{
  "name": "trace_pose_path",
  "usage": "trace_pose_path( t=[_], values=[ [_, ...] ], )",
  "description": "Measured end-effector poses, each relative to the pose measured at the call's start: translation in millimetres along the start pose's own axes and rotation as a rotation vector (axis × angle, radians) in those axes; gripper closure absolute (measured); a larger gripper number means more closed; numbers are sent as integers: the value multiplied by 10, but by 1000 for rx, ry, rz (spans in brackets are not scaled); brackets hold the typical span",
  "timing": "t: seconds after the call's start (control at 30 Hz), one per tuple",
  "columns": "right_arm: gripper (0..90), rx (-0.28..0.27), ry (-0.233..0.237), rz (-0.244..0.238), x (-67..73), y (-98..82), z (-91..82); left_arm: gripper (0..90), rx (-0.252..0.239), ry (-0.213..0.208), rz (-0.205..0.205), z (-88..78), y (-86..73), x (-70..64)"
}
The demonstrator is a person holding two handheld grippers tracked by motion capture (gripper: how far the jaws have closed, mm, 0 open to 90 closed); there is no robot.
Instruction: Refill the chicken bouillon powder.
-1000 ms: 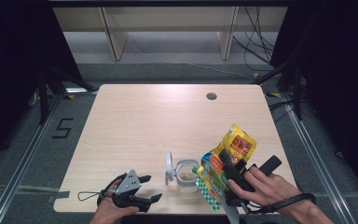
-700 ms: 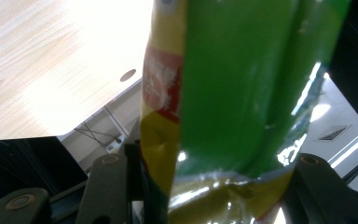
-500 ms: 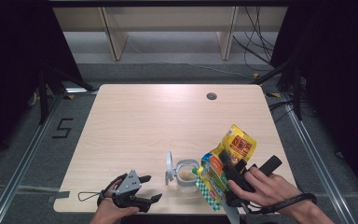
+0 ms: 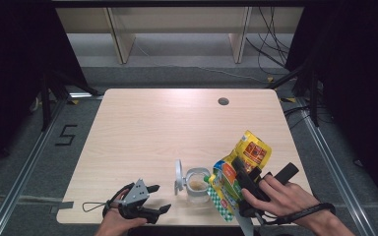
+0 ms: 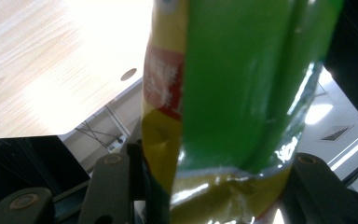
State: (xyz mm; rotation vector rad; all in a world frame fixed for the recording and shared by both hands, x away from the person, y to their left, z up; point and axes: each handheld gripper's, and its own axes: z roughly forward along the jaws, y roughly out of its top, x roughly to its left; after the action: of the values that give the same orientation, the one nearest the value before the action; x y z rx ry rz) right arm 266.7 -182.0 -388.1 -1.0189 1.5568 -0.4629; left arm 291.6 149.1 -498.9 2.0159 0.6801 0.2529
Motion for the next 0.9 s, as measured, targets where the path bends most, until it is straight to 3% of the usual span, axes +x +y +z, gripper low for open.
trace_pose_path(
  t=[0.23,0.3,0.33,0.43,0.57,0.6,0.83,0.9],
  values=[
    [540,3,2,-2,-14,-4,-9,253,-2,11,-1,4,-2,-6],
    [540,-3,0,2,-19,-1,-7,252,1,17,23,9,-10,12],
    [540,-6,-1,6,-20,1,-7,252,7,-2,6,-7,1,3],
    [541,-11,-3,-5,-26,4,4,252,1,2,32,-16,9,18],
    [542,-7,-2,-14,-34,8,7,252,1,0,29,-13,11,17],
    [544,-9,0,-17,-41,7,9,252,5,-3,3,-11,5,4],
    [546,-14,1,-12,-57,10,16,245,1,-1,29,-13,12,18],
    [547,-17,-4,-24,-68,7,19,244,3,-4,4,-11,2,4]
  ],
)
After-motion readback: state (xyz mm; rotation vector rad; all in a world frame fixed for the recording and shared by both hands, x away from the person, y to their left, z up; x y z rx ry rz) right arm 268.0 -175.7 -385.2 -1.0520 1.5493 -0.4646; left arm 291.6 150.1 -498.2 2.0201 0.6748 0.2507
